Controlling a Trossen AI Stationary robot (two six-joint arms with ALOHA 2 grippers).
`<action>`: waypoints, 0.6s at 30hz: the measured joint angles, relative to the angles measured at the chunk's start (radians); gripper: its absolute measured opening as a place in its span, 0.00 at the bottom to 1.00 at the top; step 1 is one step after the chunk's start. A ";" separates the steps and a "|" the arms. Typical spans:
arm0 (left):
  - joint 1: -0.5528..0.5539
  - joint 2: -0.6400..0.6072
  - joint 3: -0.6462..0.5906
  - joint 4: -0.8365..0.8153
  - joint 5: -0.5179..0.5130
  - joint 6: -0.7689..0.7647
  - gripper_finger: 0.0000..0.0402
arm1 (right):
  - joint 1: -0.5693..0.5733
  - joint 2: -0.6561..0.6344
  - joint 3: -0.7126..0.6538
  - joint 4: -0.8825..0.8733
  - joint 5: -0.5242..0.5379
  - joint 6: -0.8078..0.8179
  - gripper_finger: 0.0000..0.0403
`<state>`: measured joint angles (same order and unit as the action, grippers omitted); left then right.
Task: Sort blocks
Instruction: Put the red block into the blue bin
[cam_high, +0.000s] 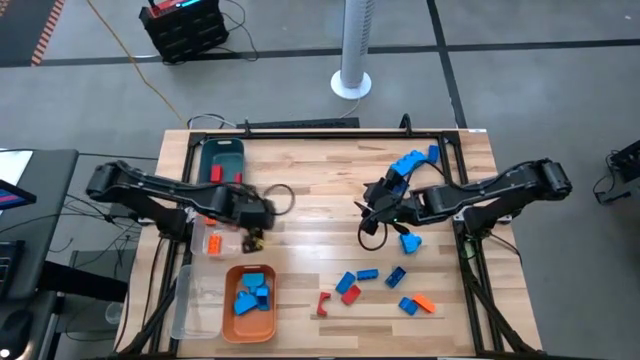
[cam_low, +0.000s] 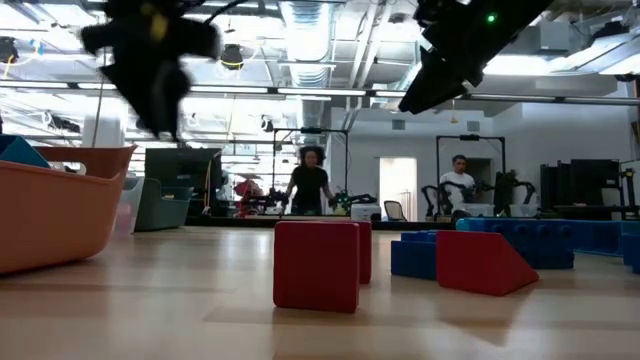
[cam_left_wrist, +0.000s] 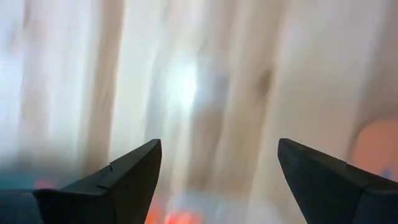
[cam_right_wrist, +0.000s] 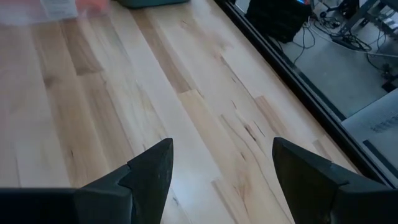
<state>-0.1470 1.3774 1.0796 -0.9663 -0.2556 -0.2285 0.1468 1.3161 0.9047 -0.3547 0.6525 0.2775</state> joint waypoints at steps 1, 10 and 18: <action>-0.009 0.035 0.029 0.037 0.011 0.030 0.78 | -0.005 0.011 0.000 0.020 0.000 -0.013 0.70; -0.077 0.418 0.293 0.085 0.105 0.174 0.77 | -0.033 0.033 0.000 -0.035 -0.006 -0.024 0.70; -0.145 0.523 0.378 0.273 0.212 0.138 0.77 | -0.046 0.018 0.000 -0.191 0.053 0.058 0.70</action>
<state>-0.2921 1.9007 1.4579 -0.6933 -0.0436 -0.0901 0.1007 1.3338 0.9049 -0.5459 0.7053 0.3351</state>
